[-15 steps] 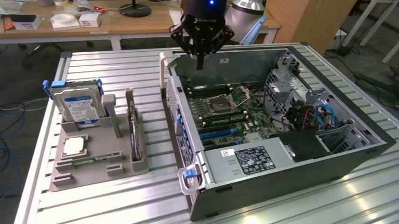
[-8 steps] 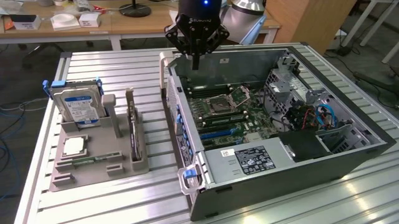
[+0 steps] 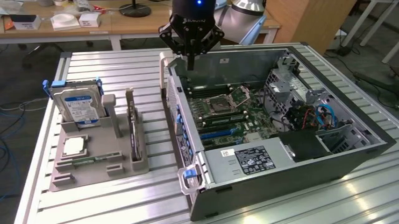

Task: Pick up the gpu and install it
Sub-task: 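Reach for the gpu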

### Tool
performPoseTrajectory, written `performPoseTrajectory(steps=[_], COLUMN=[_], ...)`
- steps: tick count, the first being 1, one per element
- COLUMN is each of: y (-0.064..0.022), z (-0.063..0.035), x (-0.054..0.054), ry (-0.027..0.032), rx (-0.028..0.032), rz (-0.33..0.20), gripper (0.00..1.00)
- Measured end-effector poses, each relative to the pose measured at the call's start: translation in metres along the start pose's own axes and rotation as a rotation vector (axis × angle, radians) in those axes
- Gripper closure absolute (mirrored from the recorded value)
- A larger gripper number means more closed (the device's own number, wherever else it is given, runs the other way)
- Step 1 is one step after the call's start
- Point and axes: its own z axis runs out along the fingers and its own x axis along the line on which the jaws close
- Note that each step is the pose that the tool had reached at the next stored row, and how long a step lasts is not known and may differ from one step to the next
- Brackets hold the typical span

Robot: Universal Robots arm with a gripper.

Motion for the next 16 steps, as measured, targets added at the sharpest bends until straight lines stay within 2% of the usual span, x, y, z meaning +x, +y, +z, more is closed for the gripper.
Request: performPoseTrajectory(steps=[16], y=[-0.0020], z=[-0.0006], x=[0.022], ry=[0.0001], rx=[0.0000], rz=[0.000], gripper=[0.90])
